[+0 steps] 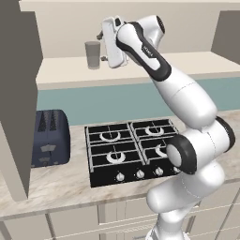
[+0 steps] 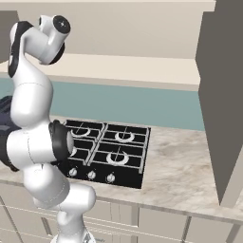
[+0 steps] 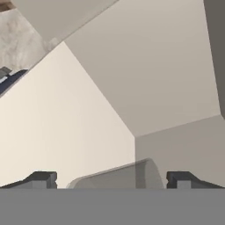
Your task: There is a bowl on the dining counter. Grab a lemon wedge from the fridge and place it in the bowl. Then get the liquor bottle and glass cup from the cabinet and place them next to the bowl.
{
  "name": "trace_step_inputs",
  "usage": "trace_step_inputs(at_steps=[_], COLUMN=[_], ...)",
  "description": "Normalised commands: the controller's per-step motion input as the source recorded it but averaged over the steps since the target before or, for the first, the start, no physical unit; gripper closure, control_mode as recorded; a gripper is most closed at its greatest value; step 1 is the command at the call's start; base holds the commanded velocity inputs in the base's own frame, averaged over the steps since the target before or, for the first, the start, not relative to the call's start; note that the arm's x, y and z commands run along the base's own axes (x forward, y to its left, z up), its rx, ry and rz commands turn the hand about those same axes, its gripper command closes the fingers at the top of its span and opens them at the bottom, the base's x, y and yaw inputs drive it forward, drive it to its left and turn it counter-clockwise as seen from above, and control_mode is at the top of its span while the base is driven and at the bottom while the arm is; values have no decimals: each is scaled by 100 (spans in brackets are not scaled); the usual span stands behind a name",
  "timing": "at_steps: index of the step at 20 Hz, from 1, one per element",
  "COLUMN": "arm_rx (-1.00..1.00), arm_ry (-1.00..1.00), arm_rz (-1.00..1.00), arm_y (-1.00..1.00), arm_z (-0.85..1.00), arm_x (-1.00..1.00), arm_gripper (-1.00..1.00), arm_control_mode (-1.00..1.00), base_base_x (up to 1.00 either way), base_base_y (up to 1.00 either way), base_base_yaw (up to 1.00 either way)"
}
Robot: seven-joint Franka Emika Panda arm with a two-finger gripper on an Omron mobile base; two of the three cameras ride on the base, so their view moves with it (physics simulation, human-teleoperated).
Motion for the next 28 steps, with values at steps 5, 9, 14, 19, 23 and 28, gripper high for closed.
trace_step_inputs(at_steps=[5,9,14,19,23,28], arm_rx=[0,0,-1,-3,-5,-3], arm_ry=[0,0,0,0,0,0], arm_rz=[-2,-1,-2,-3,-5,-7], arm_y=[0,0,0,0,0,0], arm_z=[0,0,0,-5,-11,-8], arm_x=[7,3,7,17,20,15], arm_gripper=[-100,-100,-100,-100,-100,-100], arm_control_mode=[-100,-100,-100,-100,-100,-100], base_base_x=[0,0,0,0,0,0], base_base_y=[0,0,0,0,0,0], base_base_yaw=[0,0,0,0,0,0])
